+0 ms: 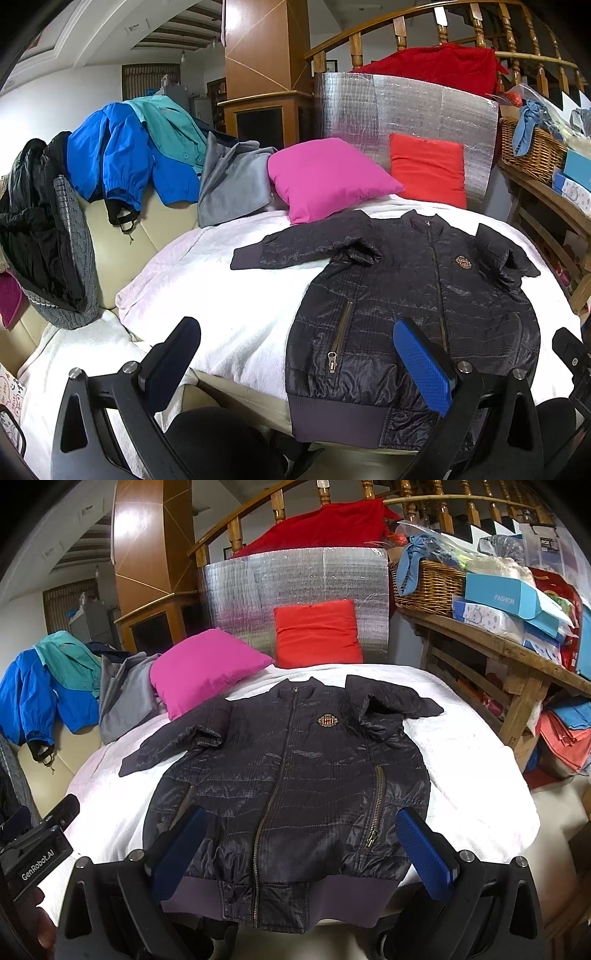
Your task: Fold large clothes
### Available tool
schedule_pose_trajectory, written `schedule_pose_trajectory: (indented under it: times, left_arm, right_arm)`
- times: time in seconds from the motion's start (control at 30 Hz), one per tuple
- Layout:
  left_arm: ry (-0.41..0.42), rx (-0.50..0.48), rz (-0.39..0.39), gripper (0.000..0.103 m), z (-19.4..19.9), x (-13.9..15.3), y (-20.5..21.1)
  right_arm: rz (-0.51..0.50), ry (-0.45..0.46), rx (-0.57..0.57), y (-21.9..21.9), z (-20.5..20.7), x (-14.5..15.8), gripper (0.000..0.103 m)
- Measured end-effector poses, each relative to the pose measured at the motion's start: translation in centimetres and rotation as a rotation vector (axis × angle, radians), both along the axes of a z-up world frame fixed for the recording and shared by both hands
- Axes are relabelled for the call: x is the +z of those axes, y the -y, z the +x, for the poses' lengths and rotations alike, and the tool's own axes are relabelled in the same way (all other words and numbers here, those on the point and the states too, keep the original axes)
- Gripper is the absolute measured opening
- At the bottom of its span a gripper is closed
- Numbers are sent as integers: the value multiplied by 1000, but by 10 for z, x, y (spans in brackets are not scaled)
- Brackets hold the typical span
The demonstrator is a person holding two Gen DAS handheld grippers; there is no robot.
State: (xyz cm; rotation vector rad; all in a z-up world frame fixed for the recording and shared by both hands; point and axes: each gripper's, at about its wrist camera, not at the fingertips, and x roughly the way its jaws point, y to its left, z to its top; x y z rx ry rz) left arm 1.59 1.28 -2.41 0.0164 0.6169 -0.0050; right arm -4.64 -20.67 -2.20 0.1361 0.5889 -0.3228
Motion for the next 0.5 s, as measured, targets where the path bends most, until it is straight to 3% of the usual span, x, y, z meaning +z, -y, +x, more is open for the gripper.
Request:
schedule_pose_trajectory:
  times: [0.2, 0.5]
  left_arm:
    - [-5, 2, 1, 103, 6, -3, 3]
    - [56, 10, -34, 103, -4, 11, -10]
  right_arm:
    - [0, 5, -6, 5, 3, -4, 103]
    - [-12, 12, -48, 9, -2, 9, 103]
